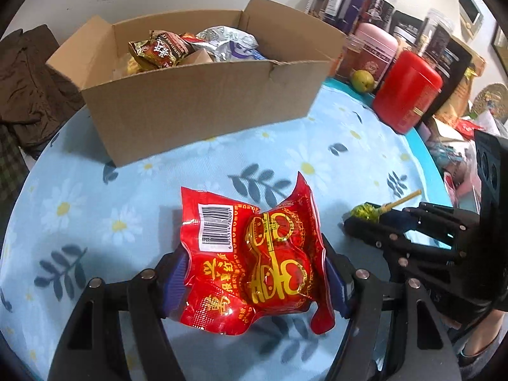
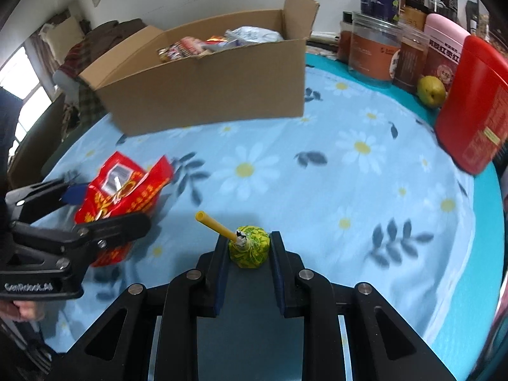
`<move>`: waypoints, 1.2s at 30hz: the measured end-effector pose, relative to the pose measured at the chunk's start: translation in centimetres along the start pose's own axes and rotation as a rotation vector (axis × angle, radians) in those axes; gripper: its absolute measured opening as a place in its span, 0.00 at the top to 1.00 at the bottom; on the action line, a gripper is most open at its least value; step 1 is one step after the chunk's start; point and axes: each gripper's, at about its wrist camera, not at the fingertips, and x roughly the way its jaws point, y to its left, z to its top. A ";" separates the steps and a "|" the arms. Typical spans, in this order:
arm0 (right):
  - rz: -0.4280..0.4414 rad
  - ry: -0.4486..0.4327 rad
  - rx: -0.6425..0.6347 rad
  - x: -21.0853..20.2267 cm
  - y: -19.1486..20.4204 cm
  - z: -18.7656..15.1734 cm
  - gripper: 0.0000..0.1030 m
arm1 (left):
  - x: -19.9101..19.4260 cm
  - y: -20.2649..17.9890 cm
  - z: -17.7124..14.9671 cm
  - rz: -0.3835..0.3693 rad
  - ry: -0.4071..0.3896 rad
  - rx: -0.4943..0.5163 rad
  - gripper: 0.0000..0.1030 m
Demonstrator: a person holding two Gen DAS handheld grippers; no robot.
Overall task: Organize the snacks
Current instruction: 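Lift the red packet and lollipop over the cardboard box with both tools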
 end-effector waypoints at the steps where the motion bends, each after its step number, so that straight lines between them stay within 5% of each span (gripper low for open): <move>1: 0.009 0.002 0.001 -0.3 0.2 -0.4 0.77 | -0.3 0.0 -0.1 -0.003 0.001 0.006 0.30; 10: 0.000 0.015 -0.027 -1.6 1.3 -2.9 0.77 | 0.4 -0.6 -0.7 -0.024 0.055 0.043 0.30; 18: -0.053 0.003 -0.056 -1.3 1.8 -3.0 0.77 | 1.1 -2.1 -1.4 0.027 0.024 0.143 0.21; 36: 0.042 -0.024 -0.052 -2.9 2.1 -3.3 0.77 | -1.2 -0.4 -1.0 -0.033 0.003 0.043 0.34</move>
